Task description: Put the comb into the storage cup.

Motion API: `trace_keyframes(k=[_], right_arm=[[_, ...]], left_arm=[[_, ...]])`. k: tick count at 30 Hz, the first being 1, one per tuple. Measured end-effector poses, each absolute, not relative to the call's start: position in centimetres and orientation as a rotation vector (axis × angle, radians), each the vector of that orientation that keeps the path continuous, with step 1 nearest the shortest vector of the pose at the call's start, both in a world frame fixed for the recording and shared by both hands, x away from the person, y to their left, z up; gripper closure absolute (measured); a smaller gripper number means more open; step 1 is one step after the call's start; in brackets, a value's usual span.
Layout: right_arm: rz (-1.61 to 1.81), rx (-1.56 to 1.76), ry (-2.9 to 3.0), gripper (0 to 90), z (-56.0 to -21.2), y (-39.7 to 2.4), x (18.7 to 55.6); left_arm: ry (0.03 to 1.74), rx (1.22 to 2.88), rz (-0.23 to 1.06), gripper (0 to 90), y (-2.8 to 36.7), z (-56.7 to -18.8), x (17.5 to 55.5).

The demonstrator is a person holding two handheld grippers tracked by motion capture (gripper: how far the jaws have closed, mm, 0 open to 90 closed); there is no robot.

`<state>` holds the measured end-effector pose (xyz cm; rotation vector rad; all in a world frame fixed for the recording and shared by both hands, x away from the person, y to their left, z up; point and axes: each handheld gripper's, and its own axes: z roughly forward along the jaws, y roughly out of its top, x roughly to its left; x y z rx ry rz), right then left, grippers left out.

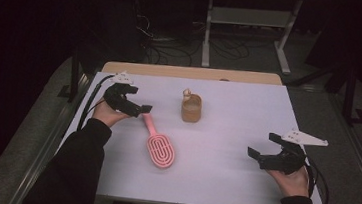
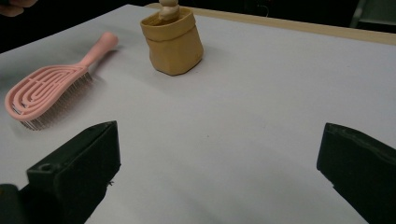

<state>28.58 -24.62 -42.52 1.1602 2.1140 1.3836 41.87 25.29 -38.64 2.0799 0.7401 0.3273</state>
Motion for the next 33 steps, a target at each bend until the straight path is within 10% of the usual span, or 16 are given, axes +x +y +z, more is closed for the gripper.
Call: trace_keyframes(k=[24, 33], right_arm=[[1.382, 1.163, 2.12, 0.0, -42.6, -24.7, 28.6], [1.379, 1.162, 2.118, 0.0, -42.6, -24.7, 28.6]], left_arm=[[0.799, 2.151, 0.269, 6.4, 25.1, -40.8, 44.1], [0.772, 2.101, 0.267, 22.2, 24.5, -41.8, 43.8]])
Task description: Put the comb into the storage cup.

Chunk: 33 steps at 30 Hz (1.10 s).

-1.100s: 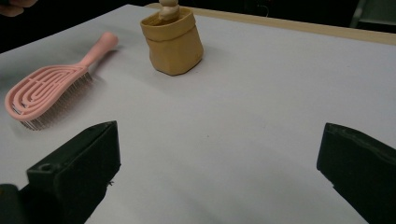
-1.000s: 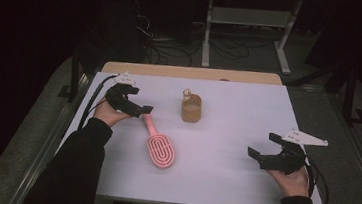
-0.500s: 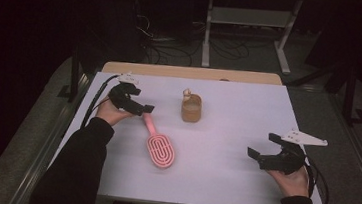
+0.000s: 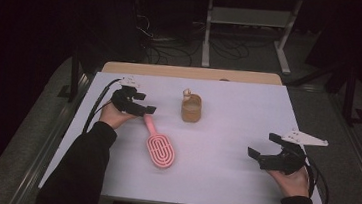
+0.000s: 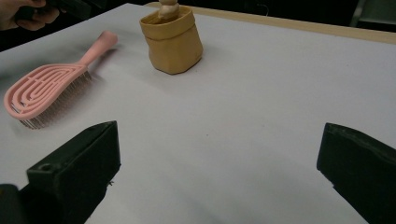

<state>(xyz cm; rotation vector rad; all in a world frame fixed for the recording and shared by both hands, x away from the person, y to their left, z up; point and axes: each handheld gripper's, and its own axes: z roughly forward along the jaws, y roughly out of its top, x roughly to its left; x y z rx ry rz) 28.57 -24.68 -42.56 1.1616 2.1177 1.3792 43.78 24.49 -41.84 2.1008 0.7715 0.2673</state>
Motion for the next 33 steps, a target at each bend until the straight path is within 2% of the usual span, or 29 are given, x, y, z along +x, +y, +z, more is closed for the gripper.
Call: trace_keyframes(k=[2, 5, 15, 20, 26, 30, 33], right_arm=[[1.379, 1.161, 2.118, 0.0, -42.6, -24.7, 28.6], [1.38, 1.161, 2.118, 0.0, -42.6, -24.7, 28.6], [1.391, 1.16, 2.118, 0.0, -42.6, -24.8, 28.5], [1.391, 1.16, 2.12, 0.0, -42.6, -24.8, 28.6], [1.391, 1.159, 2.122, 0.0, -42.6, -24.8, 28.6], [1.394, 1.157, 2.119, 0.0, -42.6, -24.8, 28.5], [1.395, 1.158, 2.118, 0.0, -42.6, -24.8, 28.5]], left_arm=[[0.768, 2.103, 0.266, 23.7, 24.4, -41.9, 43.8], [0.741, 2.123, 0.273, 31.3, 23.9, -42.1, 43.7], [0.738, 2.187, 0.267, 47.5, 23.4, -42.9, 43.9], [0.745, 2.218, 0.331, 62.8, 23.2, -43.1, 43.9], [0.751, 2.243, 0.352, 73.7, 23.1, -43.3, 44.0], [0.751, 2.262, 0.346, 85.9, 23.0, -43.6, 44.2], [0.754, 2.278, 0.339, 89.6, 23.0, -43.8, 44.3]])
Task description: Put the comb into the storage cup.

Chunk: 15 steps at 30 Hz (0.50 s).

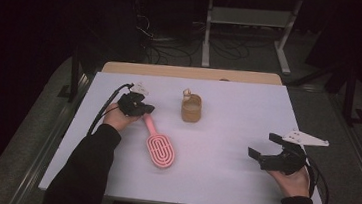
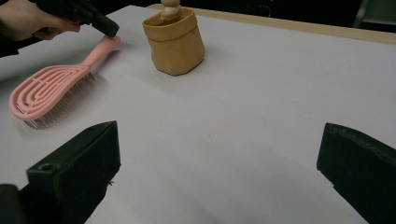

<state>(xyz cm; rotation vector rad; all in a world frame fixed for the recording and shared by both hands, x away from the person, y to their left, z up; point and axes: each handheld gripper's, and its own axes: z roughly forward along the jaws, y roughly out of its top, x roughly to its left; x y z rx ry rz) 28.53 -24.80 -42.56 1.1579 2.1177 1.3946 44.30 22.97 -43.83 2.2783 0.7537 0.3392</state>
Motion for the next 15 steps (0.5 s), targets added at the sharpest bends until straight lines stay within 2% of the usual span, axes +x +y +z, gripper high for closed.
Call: trace_keyframes(k=[15], right_arm=[[1.391, 1.156, 2.12, 0.0, -42.57, -24.75, 28.53]], left_arm=[[0.723, 2.378, 0.325, 89.8, 22.23, -44.61, 43.99]])
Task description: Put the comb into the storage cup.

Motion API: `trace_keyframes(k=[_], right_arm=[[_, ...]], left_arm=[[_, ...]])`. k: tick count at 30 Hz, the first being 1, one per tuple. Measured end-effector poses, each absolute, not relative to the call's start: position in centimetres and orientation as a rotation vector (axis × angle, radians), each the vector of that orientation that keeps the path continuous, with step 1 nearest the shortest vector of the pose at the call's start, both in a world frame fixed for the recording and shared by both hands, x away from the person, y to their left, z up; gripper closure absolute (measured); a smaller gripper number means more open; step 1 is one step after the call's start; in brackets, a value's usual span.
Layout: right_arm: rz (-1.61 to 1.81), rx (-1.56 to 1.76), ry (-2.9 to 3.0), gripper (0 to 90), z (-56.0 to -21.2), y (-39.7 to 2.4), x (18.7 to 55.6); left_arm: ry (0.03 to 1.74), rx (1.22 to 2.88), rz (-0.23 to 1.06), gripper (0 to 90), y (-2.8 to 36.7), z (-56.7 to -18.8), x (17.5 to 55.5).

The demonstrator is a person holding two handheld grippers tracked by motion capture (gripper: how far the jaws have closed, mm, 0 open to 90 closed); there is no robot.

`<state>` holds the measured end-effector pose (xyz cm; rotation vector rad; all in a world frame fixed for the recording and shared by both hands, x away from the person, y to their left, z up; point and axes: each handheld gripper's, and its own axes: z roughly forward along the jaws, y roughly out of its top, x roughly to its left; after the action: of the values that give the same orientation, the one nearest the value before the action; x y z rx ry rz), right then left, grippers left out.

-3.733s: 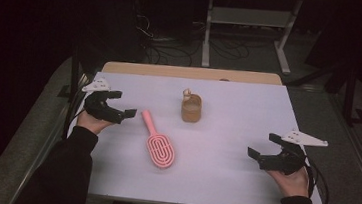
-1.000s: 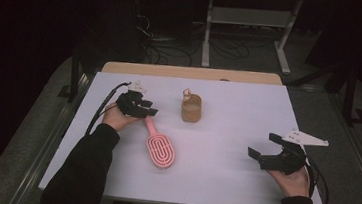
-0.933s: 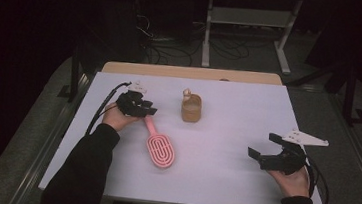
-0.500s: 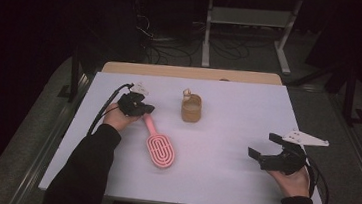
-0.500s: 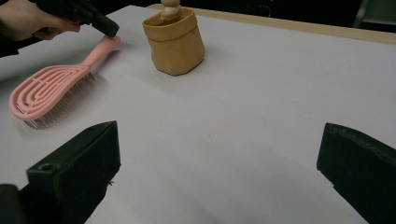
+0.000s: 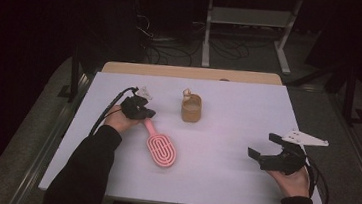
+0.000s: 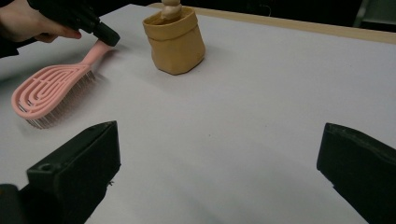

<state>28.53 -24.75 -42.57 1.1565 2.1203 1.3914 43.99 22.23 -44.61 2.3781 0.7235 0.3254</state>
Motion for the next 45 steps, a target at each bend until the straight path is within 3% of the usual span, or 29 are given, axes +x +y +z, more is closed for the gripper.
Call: trace_keyframes(k=[45], right_arm=[[1.389, 1.16, 2.114, 0.0, -42.6, -24.8, 28.4]], left_arm=[[0.63, 2.551, 0.251, 89.8, 23.5, -43.9, 40.4]])
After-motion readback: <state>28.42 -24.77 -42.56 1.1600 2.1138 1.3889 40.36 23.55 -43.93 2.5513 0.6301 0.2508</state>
